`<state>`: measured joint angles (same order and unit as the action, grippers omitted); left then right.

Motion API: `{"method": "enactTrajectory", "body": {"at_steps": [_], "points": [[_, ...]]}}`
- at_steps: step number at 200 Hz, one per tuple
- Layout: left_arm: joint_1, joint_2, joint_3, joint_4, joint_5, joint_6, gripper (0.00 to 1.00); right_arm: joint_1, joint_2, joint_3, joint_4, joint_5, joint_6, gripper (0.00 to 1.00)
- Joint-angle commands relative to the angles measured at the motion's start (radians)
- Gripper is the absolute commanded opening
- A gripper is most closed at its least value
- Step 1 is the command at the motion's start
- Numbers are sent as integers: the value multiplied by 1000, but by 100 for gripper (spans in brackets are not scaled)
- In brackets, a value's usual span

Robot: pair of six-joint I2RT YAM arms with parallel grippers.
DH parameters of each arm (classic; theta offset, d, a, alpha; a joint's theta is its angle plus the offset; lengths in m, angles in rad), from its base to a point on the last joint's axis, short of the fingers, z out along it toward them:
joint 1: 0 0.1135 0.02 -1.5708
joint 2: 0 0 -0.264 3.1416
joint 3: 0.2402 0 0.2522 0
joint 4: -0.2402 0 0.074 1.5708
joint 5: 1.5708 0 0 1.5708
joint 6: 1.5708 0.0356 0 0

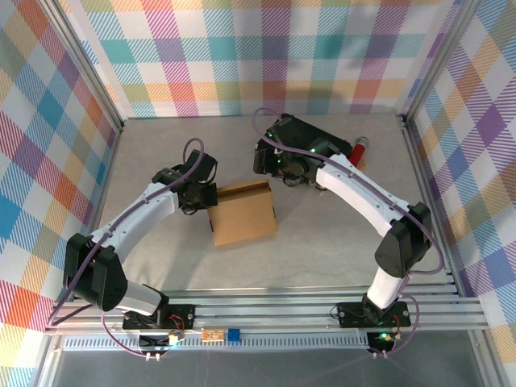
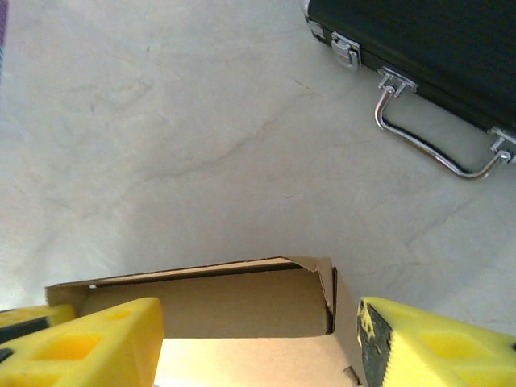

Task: Fold the paper box

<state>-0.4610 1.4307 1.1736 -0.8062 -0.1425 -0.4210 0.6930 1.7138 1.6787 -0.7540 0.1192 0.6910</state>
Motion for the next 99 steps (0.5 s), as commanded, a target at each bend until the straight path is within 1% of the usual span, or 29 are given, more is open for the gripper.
{"method": "enactTrajectory", "body": {"at_steps": [1,29,51,61,76,88,90,99], "points": [[-13,-38,-9,-4,-57,14,0,-29,-26,-21,-30,-103,232,65],[-20,-70,-40,16,-73,8,0,-50,-30,-50,-44,-202,447,65],[-25,-96,-74,43,-79,0,0,-58,-35,-108,14,-317,621,66],[-29,-104,-88,53,-80,-5,0,-57,-42,-148,67,-361,703,69],[-41,-115,-107,68,-87,-14,0,-56,-58,-234,196,-425,841,73],[-55,-124,-116,74,-99,-20,0,-55,-69,-291,271,-446,938,79],[-58,-125,-118,74,-102,-22,0,-55,-71,-299,282,-451,959,82],[-66,-129,-120,75,-112,-24,0,-55,-74,-316,305,-464,1004,85]]}}
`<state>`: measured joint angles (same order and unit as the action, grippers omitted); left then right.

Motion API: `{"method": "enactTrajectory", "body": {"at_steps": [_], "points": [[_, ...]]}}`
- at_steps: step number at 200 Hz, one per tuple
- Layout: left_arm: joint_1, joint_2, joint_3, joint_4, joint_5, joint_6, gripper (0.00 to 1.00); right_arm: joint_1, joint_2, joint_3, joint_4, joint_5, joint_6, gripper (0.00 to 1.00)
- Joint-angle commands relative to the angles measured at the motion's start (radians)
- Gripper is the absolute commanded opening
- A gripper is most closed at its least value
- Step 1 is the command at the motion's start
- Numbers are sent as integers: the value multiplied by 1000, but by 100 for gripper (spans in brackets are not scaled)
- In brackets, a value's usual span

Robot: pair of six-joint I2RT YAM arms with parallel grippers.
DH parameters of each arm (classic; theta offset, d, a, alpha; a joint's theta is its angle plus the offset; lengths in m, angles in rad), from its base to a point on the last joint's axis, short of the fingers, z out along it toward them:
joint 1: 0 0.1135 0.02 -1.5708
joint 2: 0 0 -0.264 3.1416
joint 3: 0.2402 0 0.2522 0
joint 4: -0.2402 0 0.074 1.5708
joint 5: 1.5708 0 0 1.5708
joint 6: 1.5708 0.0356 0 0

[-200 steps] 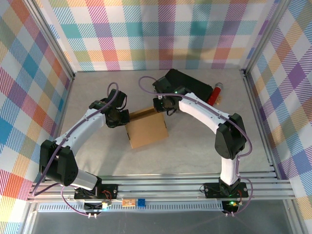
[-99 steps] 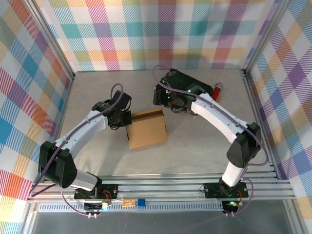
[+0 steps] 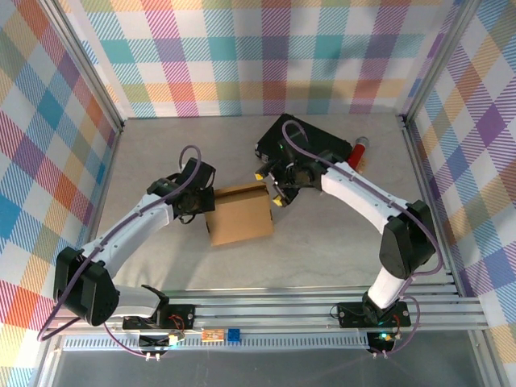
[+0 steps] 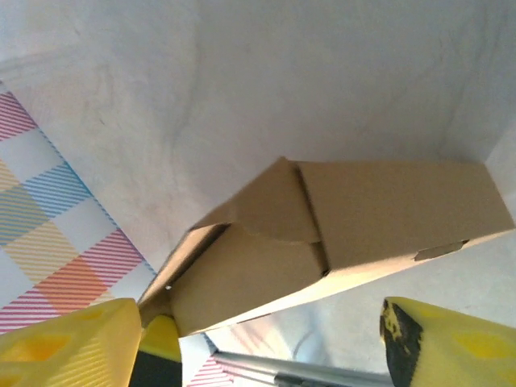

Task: Fold the paper box

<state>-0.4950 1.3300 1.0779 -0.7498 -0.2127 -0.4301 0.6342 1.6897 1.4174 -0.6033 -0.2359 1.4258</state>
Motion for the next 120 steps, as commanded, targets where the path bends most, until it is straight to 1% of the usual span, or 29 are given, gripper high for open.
{"method": "enactTrajectory", "body": {"at_steps": [1,13,47,76,120], "points": [[-33,-29,-24,18,-44,-16,0,4,-50,-57,157,-110,275,85],[-43,-30,-27,16,-56,-21,0,4,-51,-53,152,-117,307,90],[-59,-38,-26,10,-83,-28,0,2,-33,-42,119,-133,360,92],[-67,-46,-29,12,-100,-32,0,3,-2,-54,116,-176,377,92],[-89,-87,-46,29,-142,-35,0,-5,5,-111,169,-170,402,86]]}}
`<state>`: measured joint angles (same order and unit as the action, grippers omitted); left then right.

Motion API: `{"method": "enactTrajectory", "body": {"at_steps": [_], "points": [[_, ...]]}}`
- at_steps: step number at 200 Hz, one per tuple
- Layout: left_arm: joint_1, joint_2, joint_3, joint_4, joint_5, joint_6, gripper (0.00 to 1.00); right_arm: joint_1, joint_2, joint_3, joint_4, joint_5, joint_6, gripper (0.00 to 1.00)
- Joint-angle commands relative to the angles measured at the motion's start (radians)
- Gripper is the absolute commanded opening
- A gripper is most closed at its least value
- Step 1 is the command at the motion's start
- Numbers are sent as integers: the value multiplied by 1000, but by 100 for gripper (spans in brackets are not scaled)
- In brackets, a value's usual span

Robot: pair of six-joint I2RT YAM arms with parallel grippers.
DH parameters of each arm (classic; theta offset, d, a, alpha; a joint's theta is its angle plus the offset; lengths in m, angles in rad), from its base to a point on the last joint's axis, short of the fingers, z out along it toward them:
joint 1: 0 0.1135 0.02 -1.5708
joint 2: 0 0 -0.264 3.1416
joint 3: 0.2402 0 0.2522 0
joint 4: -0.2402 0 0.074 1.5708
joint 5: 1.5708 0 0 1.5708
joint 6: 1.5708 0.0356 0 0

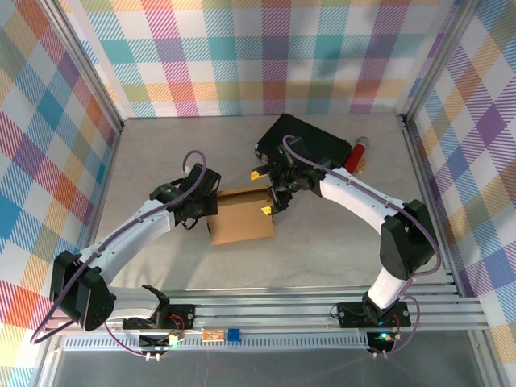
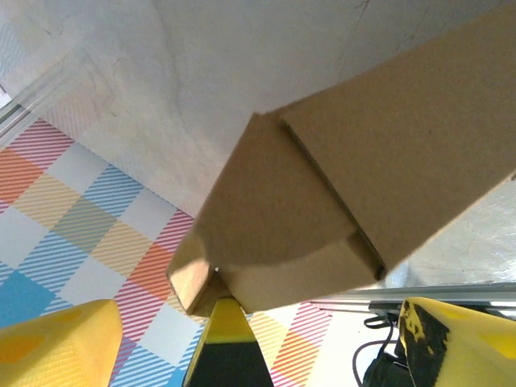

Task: Fold the paper box

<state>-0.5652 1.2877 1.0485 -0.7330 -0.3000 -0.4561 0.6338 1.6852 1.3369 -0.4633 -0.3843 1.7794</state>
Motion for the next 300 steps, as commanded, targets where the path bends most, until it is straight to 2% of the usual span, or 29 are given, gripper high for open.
{"method": "enactTrajectory", "body": {"at_steps": [1,123,193,275,300], "points": [[-19,-46,-17,12,-56,-9,0,-5,10,-32,29,-22,48,86],[-38,-167,-107,45,-100,-75,0,-11,-9,-114,75,-16,0,59],[-39,-225,-122,26,-88,-111,0,-5,-22,-150,74,-12,-32,51],[-61,-257,-138,9,-70,-142,20,9,-46,-183,84,16,-45,48],[-68,-263,-137,0,-63,-151,30,11,-44,-185,80,24,-53,47]]}}
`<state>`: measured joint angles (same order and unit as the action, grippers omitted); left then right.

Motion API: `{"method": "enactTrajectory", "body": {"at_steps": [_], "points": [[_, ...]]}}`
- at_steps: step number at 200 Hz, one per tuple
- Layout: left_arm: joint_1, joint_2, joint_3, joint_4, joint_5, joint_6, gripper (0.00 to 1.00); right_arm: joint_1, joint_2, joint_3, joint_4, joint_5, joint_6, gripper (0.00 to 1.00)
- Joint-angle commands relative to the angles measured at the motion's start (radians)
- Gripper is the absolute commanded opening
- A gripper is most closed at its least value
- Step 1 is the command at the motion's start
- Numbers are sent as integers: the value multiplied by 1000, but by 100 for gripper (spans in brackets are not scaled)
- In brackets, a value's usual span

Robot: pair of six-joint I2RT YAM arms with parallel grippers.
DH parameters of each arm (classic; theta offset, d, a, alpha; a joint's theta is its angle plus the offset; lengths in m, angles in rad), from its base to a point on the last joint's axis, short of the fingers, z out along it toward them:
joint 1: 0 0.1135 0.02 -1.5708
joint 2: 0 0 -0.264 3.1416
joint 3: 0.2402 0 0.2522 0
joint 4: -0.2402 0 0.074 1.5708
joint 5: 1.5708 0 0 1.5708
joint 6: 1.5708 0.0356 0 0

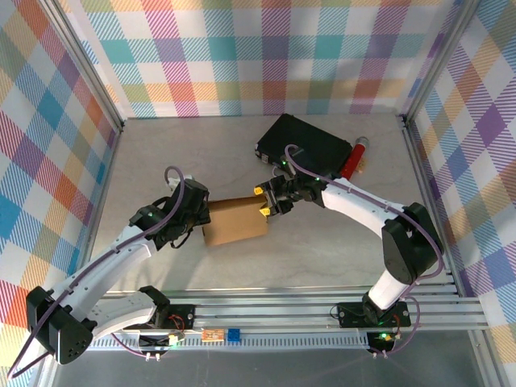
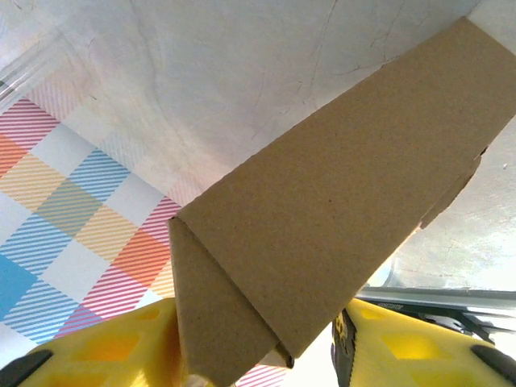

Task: Fold the paper box

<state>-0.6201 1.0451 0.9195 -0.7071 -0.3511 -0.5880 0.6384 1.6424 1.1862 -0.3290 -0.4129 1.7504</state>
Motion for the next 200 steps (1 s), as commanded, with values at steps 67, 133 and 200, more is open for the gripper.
{"method": "enactTrajectory", "body": {"at_steps": [67,133,200], "points": [[-15,-71,-12,-44,33,-50,50,9,0,-51,-58,66,-40,45],[-15,-140,-1,-50,153,-114,66,9,8,-54,-64,68,-50,42],[65,-132,26,-56,318,-435,79,15,6,-54,-76,74,-63,40]]}}
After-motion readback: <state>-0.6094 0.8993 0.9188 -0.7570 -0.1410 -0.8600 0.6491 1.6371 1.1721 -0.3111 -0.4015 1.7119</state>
